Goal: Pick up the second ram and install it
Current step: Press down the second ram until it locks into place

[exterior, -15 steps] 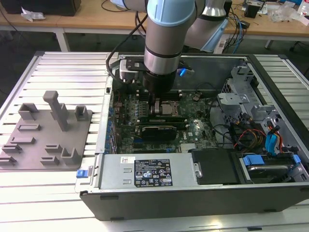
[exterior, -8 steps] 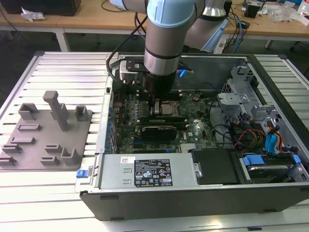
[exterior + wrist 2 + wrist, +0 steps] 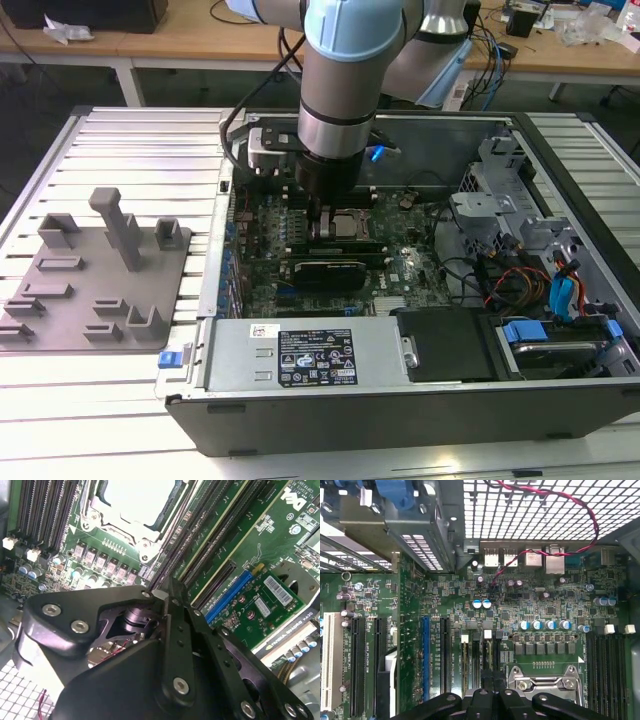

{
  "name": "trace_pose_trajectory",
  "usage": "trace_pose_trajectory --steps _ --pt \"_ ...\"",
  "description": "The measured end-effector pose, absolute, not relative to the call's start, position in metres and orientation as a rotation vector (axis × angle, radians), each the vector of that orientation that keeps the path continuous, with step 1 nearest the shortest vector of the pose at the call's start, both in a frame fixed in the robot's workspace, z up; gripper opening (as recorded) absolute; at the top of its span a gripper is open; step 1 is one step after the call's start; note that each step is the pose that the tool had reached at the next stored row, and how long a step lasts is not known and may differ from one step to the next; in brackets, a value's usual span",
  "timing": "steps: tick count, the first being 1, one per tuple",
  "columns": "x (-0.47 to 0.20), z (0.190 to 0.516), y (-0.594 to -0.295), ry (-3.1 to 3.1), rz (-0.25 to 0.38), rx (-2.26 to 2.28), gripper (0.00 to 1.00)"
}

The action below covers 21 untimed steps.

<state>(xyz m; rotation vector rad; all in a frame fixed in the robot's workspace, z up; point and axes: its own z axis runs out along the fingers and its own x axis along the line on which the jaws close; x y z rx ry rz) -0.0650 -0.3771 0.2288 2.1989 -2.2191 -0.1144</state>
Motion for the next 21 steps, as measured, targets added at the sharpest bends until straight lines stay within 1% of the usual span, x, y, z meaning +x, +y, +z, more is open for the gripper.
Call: trace_pose_trajectory --steps 8,17,21 --pt "-0.065 0.228 -0.377 -2.220 -0.115 2.200 0.08" --pt "-0.065 0.255 -0.377 -2.219 -0.114 2.199 0.08" --pt "-0.062 0.255 -0.377 -2.219 -0.114 2.199 0.08"
